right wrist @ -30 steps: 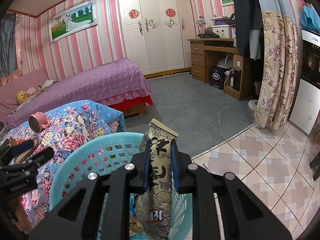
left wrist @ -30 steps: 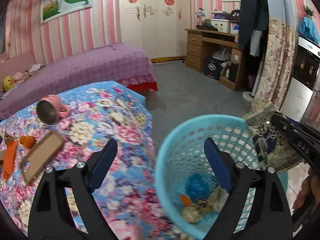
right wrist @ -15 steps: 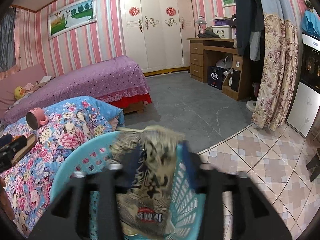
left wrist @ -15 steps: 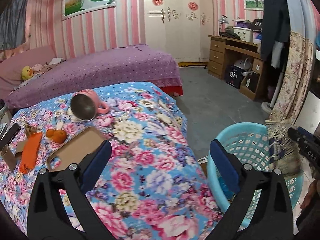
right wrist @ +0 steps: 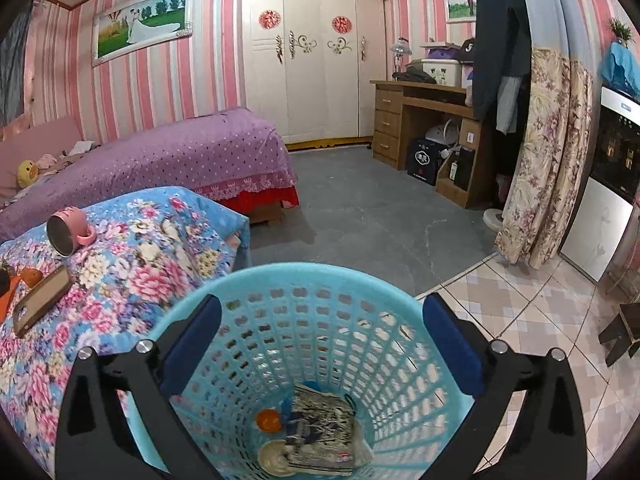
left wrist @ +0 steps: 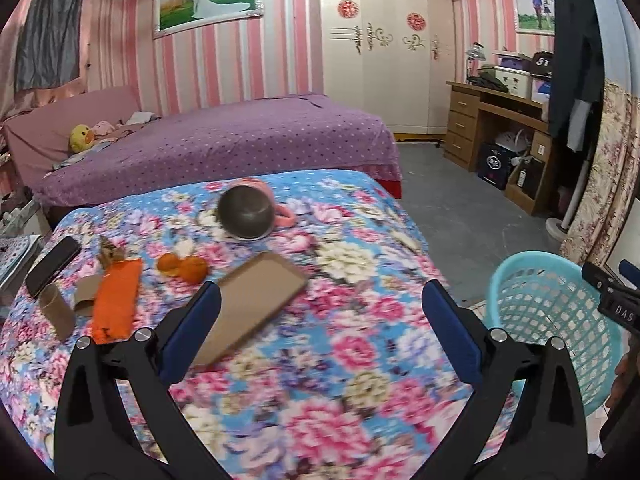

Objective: Collect trash
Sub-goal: 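Move the left tool to the brown paper cup and grasp it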

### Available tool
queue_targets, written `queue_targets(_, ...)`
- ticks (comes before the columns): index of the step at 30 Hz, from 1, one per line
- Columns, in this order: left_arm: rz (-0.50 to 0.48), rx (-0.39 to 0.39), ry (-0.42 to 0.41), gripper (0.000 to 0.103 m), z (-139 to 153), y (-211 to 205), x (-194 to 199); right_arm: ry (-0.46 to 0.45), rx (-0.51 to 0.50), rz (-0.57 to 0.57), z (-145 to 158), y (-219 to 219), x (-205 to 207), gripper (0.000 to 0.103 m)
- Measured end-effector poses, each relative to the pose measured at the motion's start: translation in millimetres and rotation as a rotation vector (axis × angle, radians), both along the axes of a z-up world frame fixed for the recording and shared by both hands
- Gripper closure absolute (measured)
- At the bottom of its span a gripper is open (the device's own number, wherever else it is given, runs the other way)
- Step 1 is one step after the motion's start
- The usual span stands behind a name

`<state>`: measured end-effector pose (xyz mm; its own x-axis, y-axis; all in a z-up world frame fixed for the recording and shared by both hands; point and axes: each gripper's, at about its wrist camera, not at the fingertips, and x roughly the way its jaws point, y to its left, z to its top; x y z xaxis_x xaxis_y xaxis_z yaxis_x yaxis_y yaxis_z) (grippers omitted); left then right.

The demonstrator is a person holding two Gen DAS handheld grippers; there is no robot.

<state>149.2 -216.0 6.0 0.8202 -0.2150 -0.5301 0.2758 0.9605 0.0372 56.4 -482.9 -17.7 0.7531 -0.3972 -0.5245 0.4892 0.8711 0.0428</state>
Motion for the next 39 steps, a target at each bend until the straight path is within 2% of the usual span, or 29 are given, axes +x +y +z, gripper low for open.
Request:
queue_targets(5,0.038,-0.005,0.01,0.006,0,32,6,-0.016,-0.002,0.038,5,27,15,0.005)
queue_targets(10,0.079,0.025,-0.028,0.006,1,64,8,-0.022,-0.019,0.098,9,61,34,0.005)
queue_targets(17,0.15,0.031,-0.04,0.006,-13,107,15,-0.03,-0.017,0.187,9,104,57,0.005)
queue_targets(26,0.2,-0.005,-0.023,0.006,-17,147,21,-0.062,-0.048,0.223,10,153,73,0.005)
queue_targets(31,0.235,0.021,-0.026,0.006,-20,165,25,-0.052,-0.046,0.261,6,182,86,0.005)
queue_targets(35,0.255,0.001,-0.008,0.006,-22,186,27,-0.052,-0.054,0.281,4,199,91,0.005)
queue_targets(39,0.281,0.015,-0.006,0.006,-24,203,28,-0.045,-0.047,0.295,0,211,96,0.005)
